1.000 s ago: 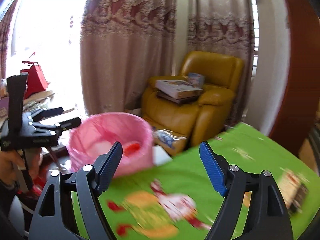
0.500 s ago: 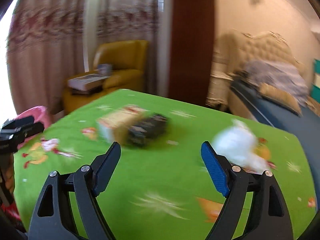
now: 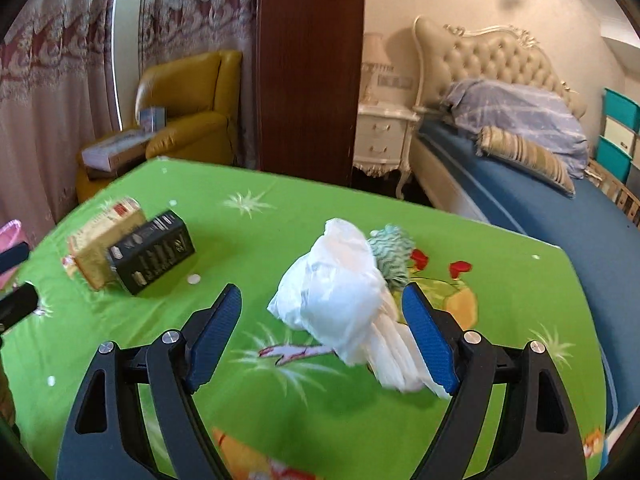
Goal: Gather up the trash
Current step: 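Grasp the green striped cloth with the left tool while the right tool grasps the white tissue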
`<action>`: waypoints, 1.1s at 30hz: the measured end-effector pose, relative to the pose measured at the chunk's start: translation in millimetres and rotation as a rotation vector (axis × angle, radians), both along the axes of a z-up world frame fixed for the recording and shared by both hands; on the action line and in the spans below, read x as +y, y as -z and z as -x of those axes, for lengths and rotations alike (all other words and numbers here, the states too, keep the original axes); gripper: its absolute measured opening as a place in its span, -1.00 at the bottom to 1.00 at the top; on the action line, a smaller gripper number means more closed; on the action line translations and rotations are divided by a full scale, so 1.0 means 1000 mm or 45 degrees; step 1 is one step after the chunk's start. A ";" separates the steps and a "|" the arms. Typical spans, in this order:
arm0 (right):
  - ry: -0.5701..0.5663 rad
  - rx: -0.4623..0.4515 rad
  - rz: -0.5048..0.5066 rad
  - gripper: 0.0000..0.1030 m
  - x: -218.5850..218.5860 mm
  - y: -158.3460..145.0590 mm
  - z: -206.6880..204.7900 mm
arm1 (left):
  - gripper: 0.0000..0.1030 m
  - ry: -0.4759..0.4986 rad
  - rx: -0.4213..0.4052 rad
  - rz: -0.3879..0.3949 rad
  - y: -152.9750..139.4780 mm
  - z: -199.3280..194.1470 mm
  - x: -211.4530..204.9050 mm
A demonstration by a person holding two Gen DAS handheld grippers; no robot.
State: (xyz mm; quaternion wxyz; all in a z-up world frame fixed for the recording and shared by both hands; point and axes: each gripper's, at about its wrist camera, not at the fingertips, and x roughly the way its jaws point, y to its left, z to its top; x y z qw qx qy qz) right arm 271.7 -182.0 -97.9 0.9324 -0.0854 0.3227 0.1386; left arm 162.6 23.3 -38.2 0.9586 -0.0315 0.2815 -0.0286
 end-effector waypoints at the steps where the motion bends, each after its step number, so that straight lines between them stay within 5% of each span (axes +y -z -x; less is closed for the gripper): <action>1: -0.001 0.021 0.021 0.33 0.002 0.005 -0.005 | 0.91 -0.001 0.011 0.003 0.001 -0.004 0.002; 3: 0.011 0.068 0.029 -0.16 0.000 0.013 -0.008 | 0.91 0.002 0.020 0.016 0.000 -0.011 0.003; 7: -0.023 0.030 -0.043 -0.49 -0.016 0.004 0.015 | 0.91 0.036 0.027 0.009 0.000 -0.025 -0.003; 14: 0.012 0.002 -0.107 -0.55 -0.075 -0.003 0.069 | 0.91 0.145 0.079 0.025 0.004 -0.075 -0.056; 20: 0.223 -0.003 -0.184 -0.55 -0.143 -0.003 0.077 | 0.91 0.228 0.154 0.007 0.014 -0.127 -0.130; 27: 0.318 -0.039 -0.228 -0.55 -0.168 -0.004 0.078 | 0.87 0.235 0.252 -0.017 0.029 -0.194 -0.200; 30: 0.338 -0.043 -0.255 -0.55 -0.173 -0.003 0.078 | 0.68 0.221 0.303 -0.071 0.037 -0.215 -0.221; 33: 0.344 -0.038 -0.247 -0.55 -0.170 -0.002 0.078 | 0.00 0.232 0.421 -0.062 0.052 -0.228 -0.225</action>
